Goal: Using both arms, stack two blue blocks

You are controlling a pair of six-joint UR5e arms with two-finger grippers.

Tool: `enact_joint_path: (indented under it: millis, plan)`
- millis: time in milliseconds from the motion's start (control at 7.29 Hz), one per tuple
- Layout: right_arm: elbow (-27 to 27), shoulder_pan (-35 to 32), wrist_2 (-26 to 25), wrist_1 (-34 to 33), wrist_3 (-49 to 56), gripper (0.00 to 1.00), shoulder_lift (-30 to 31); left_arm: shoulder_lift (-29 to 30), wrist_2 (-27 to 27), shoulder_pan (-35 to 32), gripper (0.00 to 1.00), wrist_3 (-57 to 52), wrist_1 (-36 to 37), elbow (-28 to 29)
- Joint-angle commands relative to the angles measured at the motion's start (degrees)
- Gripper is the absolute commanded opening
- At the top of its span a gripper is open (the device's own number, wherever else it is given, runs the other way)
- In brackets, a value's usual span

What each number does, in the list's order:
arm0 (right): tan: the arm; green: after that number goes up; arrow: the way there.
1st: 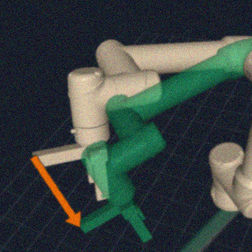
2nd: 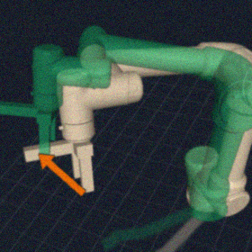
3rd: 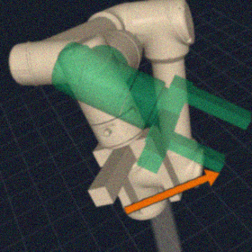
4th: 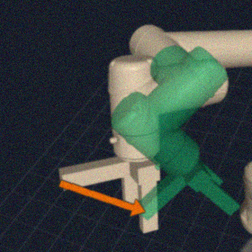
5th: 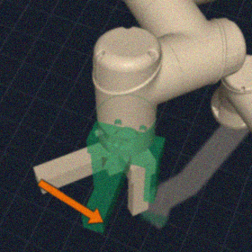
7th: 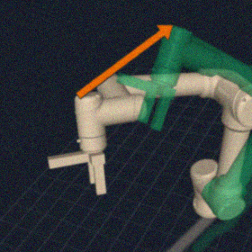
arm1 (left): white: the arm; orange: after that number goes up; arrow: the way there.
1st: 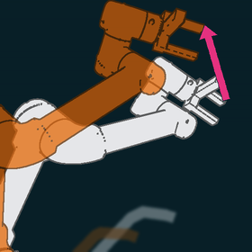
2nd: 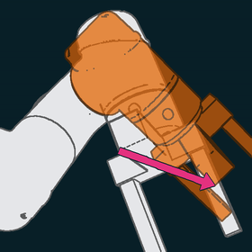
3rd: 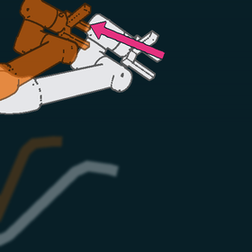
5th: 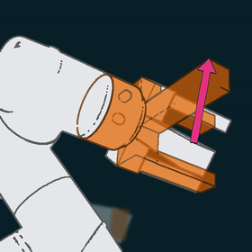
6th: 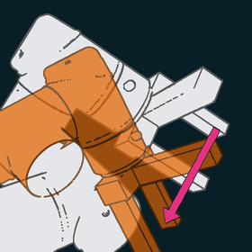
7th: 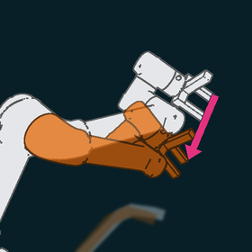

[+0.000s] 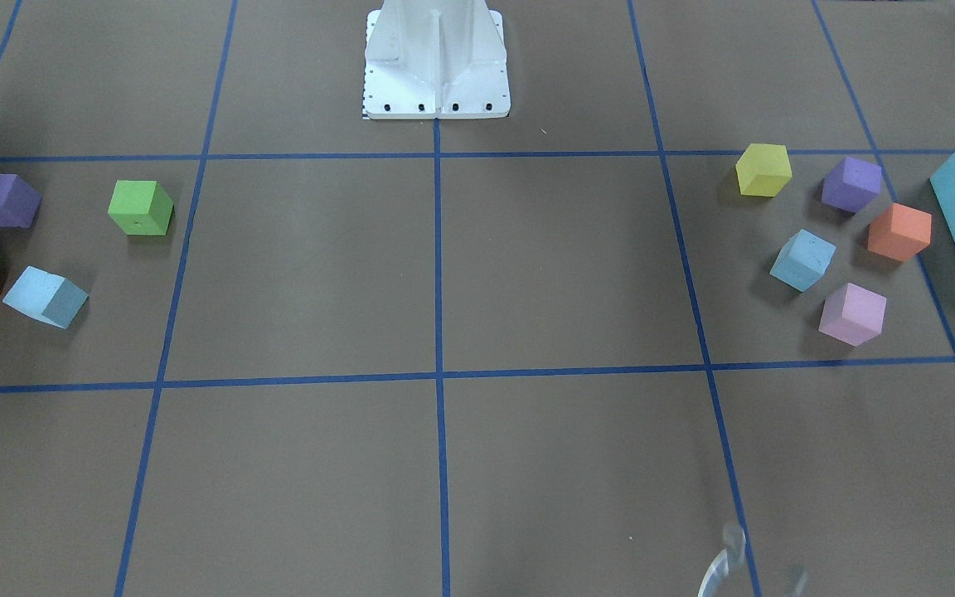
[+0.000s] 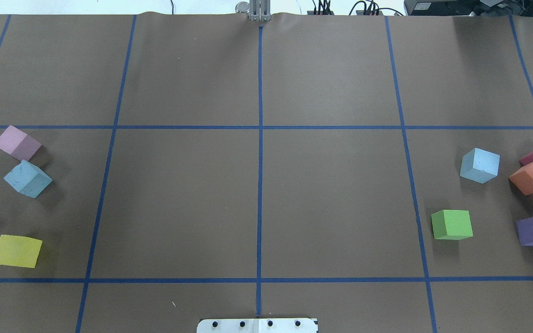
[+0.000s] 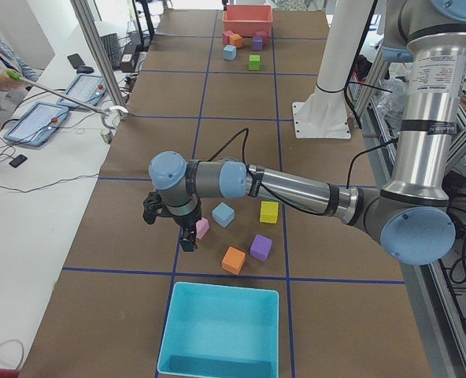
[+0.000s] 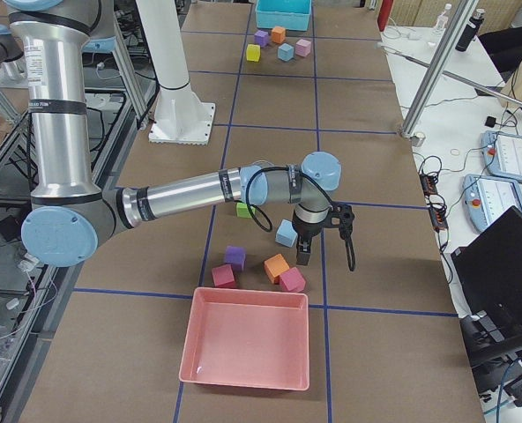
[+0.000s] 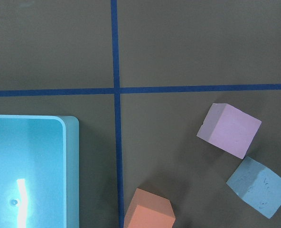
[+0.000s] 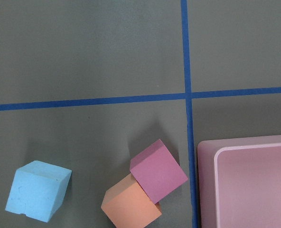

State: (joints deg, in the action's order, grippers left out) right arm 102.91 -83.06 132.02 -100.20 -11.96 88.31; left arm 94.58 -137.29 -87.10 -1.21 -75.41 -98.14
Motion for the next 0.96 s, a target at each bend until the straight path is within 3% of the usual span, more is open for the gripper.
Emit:
enact_joint_path:
  millis: [0, 549, 824]
  plan:
    - [0.44, -0.17, 0.08, -0.09, 0.61, 1.0, -0.33, -0.01, 0.0, 0.0, 0.99, -0.02, 0.0, -0.03]
    - [4.92, 0.78, -0.36, 0.7, 0.18, 1.0, -2.97, 1.66, -0.96, 0.61, 0.99, 3.03, -0.17, -3.62]
    - [4.93, 9.97, -2.8, 1.67, -1.83, 1.0, -4.8, 2.53, -0.88, 7.08, 0.99, 4.27, -0.35, -6.35]
